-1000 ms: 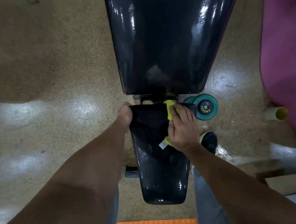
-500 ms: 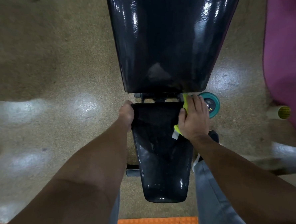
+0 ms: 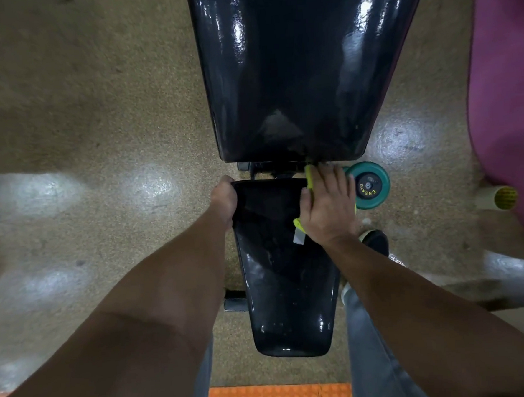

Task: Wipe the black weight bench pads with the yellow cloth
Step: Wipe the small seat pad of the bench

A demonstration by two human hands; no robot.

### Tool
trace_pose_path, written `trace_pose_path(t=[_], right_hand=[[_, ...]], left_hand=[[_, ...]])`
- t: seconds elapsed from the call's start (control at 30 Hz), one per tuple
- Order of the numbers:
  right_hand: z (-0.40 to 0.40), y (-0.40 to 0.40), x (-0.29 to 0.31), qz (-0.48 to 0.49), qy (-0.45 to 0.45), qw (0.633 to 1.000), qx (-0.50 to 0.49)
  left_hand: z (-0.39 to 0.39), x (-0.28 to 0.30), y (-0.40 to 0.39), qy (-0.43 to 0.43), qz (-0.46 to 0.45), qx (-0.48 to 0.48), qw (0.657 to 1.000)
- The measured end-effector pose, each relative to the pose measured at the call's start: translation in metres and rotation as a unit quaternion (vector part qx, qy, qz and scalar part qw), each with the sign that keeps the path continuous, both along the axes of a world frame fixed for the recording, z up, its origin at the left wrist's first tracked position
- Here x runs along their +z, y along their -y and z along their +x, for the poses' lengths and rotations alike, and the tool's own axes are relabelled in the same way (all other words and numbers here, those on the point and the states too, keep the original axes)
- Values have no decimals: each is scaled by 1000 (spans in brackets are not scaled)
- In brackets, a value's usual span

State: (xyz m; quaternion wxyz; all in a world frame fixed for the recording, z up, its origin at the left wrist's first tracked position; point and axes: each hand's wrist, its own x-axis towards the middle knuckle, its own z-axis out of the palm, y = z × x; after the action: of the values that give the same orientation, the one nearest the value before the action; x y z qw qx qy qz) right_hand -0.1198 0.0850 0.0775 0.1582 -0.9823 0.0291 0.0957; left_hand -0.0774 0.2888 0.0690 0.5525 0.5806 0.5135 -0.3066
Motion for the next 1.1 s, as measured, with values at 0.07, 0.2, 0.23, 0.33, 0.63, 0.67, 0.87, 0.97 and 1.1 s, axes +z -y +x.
trace_pose_path(t=[0.07, 0.2, 0.23, 0.33, 0.63, 0.67, 0.87, 0.97, 1.1], right_hand=[[-5, 0, 0, 23, 13, 999, 42], [-4, 14, -2, 10, 27, 1000, -7], [1, 11, -2, -5, 28, 999, -32], [8, -13, 3, -29, 34, 997, -60], [-14, -5, 6, -4, 49, 998, 31], [-9, -14, 7, -16, 19, 1000, 17], [-9, -70, 17, 8, -61, 988, 144], [-16, -54, 17, 0, -69, 976, 206], [-4, -69, 16, -16, -87, 989, 122]], left_hand=[[0, 2, 0, -1, -7, 6, 1000], [-4, 2, 0, -10, -18, 14, 1000], [-5, 1, 0, -9, -20, 15, 1000], [-8, -2, 2, -2, -30, 24, 999], [-25, 9, 2, 23, -74, 45, 996], [-25, 12, 3, 22, -84, 50, 995], [-23, 17, 1, 10, -125, 72, 989], [-22, 17, -2, 14, -121, 70, 990], [-21, 11, -5, 25, -110, 72, 991]])
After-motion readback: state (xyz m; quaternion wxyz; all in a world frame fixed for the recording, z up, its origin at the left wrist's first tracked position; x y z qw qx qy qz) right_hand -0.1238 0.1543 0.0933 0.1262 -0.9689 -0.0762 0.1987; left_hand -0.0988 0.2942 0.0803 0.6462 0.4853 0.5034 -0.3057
